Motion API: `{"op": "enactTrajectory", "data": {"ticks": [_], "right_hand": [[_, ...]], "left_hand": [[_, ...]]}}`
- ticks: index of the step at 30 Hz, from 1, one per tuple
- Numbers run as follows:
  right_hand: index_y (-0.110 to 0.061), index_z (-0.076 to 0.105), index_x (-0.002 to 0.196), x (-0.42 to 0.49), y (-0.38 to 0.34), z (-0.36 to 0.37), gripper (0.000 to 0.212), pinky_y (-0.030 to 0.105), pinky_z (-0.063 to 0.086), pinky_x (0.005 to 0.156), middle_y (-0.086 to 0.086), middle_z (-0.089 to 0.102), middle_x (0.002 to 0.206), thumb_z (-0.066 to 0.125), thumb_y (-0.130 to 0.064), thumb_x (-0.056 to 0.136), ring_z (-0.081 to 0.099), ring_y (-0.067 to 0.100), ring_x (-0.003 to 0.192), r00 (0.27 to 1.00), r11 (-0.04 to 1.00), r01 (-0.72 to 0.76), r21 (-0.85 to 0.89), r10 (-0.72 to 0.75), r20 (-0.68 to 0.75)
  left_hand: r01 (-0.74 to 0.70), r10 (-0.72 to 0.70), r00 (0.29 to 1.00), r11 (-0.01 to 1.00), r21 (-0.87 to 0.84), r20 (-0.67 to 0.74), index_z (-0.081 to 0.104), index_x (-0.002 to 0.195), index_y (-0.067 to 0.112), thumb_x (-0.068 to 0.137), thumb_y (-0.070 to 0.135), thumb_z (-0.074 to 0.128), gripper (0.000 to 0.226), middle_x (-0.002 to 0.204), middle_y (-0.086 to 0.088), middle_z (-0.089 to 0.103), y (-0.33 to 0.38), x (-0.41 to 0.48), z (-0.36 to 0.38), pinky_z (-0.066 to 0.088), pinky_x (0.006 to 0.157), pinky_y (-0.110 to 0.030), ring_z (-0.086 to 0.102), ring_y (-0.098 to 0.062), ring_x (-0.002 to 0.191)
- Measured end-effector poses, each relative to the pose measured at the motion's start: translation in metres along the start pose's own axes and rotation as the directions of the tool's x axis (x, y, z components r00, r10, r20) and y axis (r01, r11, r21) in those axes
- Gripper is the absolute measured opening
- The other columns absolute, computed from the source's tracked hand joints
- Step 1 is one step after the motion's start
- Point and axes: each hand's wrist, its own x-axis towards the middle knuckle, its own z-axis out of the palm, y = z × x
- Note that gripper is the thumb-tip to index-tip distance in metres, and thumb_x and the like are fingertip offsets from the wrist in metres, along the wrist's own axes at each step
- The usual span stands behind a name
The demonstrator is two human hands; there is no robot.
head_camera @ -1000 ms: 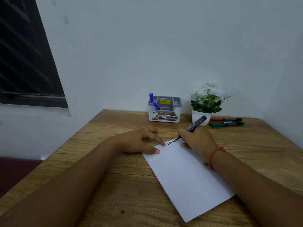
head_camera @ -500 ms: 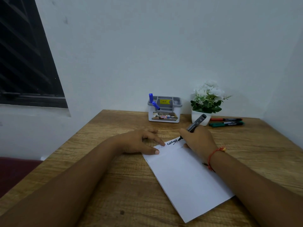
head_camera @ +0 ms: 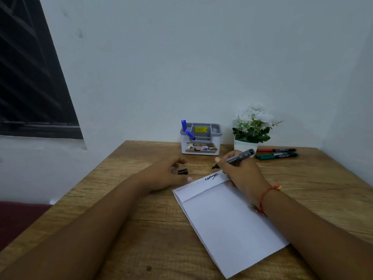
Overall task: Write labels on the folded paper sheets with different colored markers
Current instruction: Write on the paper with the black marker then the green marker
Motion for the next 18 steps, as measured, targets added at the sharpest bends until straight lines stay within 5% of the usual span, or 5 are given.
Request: {"op": "enactTrajectory", "data": {"ticks": [9,18], "right_hand": [[-0.016,0.067,0.089,-0.003,-0.009,0.001,0.016,0.018,0.041,0.039,-0.001,0.071,0.074,0.058,-0.027,0.098,0.058,0.004,0.052,0.998,0.996,-0.051,0.078,0.048,0.04],[-0.017,0.071,0.098,-0.005,-0.009,-0.006,0.02,0.021,0.041,0.045,0.0,0.075,0.078,0.07,-0.035,0.091,0.061,0.007,0.057,0.995,0.975,-0.066,0.212,0.048,0.092]], "left_hand": [[-0.004,0.02,0.994,0.989,0.149,-0.105,0.072,0.105,0.029,0.088,0.027,0.069,0.017,0.101,0.009,0.065,-0.002,0.002,-0.002,0.043,0.071,-0.02,0.056,-0.008,0.088],[-0.101,0.103,0.959,0.995,0.021,-0.264,0.072,0.108,0.031,0.087,0.021,0.069,0.024,0.093,0.011,0.066,0.009,-0.001,0.005,0.047,0.076,-0.018,0.06,-0.008,0.088]]}}
